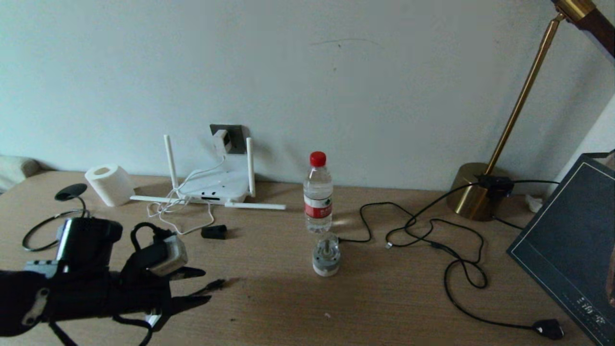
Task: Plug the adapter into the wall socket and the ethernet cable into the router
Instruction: Pick up cable
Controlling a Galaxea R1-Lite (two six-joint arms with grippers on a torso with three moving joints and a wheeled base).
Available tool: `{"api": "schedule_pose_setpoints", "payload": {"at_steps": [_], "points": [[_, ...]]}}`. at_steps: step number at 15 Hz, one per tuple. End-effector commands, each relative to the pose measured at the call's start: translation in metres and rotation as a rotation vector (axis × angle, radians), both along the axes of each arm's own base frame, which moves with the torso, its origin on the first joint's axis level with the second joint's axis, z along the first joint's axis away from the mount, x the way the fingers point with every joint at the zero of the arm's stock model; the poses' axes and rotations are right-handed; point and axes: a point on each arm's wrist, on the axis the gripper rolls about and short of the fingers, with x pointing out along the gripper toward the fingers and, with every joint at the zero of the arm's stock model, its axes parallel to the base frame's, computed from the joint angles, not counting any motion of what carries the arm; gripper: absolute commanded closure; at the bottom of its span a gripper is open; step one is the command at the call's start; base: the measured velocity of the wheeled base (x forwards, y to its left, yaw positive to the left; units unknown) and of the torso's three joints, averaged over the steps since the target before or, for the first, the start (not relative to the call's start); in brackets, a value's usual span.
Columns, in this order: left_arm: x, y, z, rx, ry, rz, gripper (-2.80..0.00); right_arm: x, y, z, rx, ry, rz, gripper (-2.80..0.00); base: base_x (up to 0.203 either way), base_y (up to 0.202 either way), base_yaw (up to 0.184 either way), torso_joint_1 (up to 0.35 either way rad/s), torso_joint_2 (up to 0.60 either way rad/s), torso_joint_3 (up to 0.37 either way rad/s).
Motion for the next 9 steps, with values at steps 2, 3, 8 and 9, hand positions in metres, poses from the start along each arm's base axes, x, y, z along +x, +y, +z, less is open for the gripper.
{"api": "schedule_pose_setpoints", "payload": {"at_steps": [2, 3, 8, 9], "points": [[0.009, 0.002, -0.009, 0.000, 0.031, 0.002, -2.80, 0.000, 0.000, 0.000, 0.000, -0.001, -0.001, -2.80, 0.000, 0.000, 0.000, 0.000, 0.00, 0.000], [0.011, 0.003, -0.011, 0.001, 0.036, 0.004, -2.80, 0.000, 0.000, 0.000, 0.000, -0.001, 0.000, -2.80, 0.000, 0.000, 0.000, 0.000, 0.00, 0.000], [0.017, 0.005, -0.020, 0.001, 0.068, 0.008, -2.80, 0.000, 0.000, 0.000, 0.000, -0.001, 0.000, -2.80, 0.000, 0.000, 0.000, 0.000, 0.00, 0.000], [0.018, 0.005, -0.021, 0.002, 0.068, 0.007, -2.80, 0.000, 0.000, 0.000, 0.000, -0.001, 0.000, -2.80, 0.000, 0.000, 0.000, 0.000, 0.00, 0.000]]}}
